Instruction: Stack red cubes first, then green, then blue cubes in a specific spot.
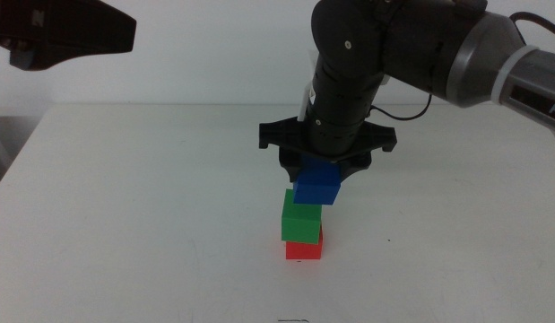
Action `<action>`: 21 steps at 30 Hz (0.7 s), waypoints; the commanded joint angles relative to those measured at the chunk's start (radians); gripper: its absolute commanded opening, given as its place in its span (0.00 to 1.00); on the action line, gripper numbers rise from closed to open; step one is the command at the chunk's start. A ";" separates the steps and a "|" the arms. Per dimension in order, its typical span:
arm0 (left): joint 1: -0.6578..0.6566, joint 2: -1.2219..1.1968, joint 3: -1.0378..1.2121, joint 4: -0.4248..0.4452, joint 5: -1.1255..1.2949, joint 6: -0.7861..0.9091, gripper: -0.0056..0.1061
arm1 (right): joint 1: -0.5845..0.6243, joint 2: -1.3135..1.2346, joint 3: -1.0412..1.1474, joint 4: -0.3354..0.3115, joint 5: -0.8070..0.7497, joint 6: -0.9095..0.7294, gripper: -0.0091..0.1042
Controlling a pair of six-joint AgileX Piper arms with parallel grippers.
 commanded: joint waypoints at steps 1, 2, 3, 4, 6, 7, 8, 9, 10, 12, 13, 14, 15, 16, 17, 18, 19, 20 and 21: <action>-0.003 -0.010 -0.022 -0.051 -0.054 -0.010 0.89 | 0.004 -0.053 -0.035 -0.010 0.057 0.001 0.07; -0.003 -0.010 -0.022 -0.051 -0.054 -0.010 0.89 | 0.005 -0.050 -0.035 -0.004 0.057 0.001 0.07; -0.003 -0.010 -0.022 -0.051 -0.054 -0.010 0.89 | 0.005 -0.048 -0.035 -0.001 0.057 0.001 0.07; -0.003 -0.010 -0.022 -0.051 -0.054 -0.010 0.89 | 0.005 -0.045 -0.035 -0.001 0.057 0.001 0.07; -0.003 -0.010 -0.022 -0.051 -0.054 -0.010 0.89 | 0.005 -0.038 -0.035 -0.001 0.057 0.001 0.07; -0.003 -0.010 -0.022 -0.051 -0.054 -0.010 0.89 | 0.005 -0.033 -0.035 -0.001 0.057 0.001 0.07; -0.003 -0.010 -0.022 -0.051 -0.054 -0.010 0.89 | 0.005 -0.031 -0.035 -0.001 0.056 0.000 0.07; -0.003 -0.010 -0.022 -0.051 -0.054 -0.010 0.89 | 0.006 -0.025 -0.035 -0.001 0.056 0.000 0.07; -0.003 -0.010 -0.022 -0.051 -0.054 -0.010 0.89 | 0.010 -0.021 -0.036 -0.001 0.056 -0.001 0.07; -0.003 -0.010 -0.022 -0.051 -0.054 -0.010 0.89 | 0.016 -0.013 -0.036 0.000 0.055 -0.001 0.07; -0.003 -0.010 -0.022 -0.051 -0.054 -0.010 0.89 | 0.017 -0.012 -0.037 0.000 0.055 -0.002 0.07; -0.003 -0.010 -0.022 -0.051 -0.054 -0.010 0.89 | 0.017 -0.010 -0.037 0.000 0.055 -0.002 0.07; -0.003 -0.010 -0.022 -0.051 -0.054 -0.010 0.89 | 0.017 -0.010 -0.037 0.000 0.055 -0.002 0.07; -0.003 -0.010 -0.022 -0.051 -0.054 -0.010 0.89 | 0.017 -0.009 -0.038 -0.001 0.054 -0.002 0.07; -0.003 -0.010 -0.022 -0.051 -0.054 -0.010 0.89 | 0.017 -0.009 -0.041 -0.001 0.056 -0.002 0.07; -0.003 -0.010 -0.022 -0.051 -0.054 -0.010 0.89 | 0.017 -0.009 -0.044 -0.001 0.056 -0.003 0.07; -0.003 -0.010 -0.022 -0.051 -0.054 -0.010 0.89 | 0.017 -0.009 -0.046 0.000 0.056 -0.003 0.07; -0.003 -0.010 -0.022 -0.051 -0.054 -0.010 0.89 | 0.017 -0.009 -0.046 0.001 0.056 -0.003 0.07; -0.003 -0.010 -0.022 -0.051 -0.054 -0.010 0.89 | 0.017 -0.009 -0.046 0.002 0.056 -0.003 0.07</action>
